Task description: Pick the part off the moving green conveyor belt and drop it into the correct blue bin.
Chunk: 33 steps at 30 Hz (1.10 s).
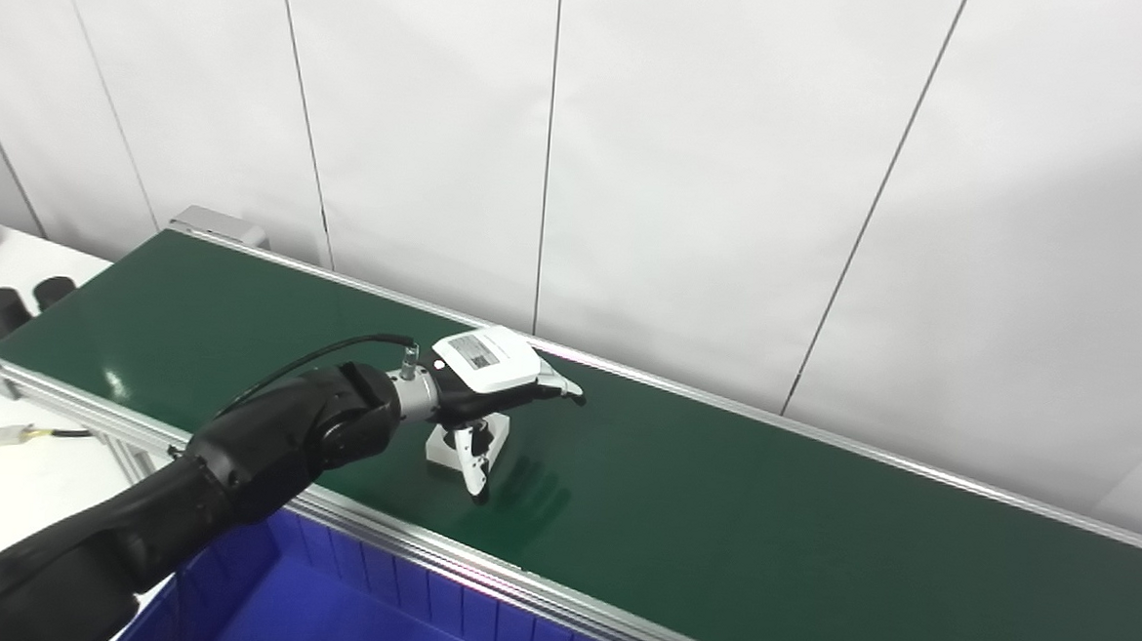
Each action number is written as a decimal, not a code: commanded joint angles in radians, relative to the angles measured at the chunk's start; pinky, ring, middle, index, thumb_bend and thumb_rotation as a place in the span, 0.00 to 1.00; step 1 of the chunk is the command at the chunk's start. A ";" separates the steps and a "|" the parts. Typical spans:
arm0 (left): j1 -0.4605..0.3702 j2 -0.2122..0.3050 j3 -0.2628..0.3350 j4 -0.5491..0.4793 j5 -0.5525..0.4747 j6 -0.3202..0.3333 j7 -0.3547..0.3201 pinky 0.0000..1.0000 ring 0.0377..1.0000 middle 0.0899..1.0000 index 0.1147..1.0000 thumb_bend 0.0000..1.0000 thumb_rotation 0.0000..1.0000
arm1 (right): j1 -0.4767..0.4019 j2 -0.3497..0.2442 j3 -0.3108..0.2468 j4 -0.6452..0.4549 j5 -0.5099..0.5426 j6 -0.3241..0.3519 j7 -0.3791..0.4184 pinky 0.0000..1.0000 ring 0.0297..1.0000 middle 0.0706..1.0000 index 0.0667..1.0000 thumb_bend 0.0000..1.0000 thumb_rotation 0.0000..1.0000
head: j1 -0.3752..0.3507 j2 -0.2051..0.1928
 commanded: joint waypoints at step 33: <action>-0.127 -0.001 -0.205 0.234 0.150 0.041 0.115 0.73 0.71 0.71 0.69 1.00 0.10 | 0.003 0.003 0.013 -0.068 -0.021 -0.049 -0.004 0.87 0.93 0.97 0.93 0.89 1.00 | -0.028 0.021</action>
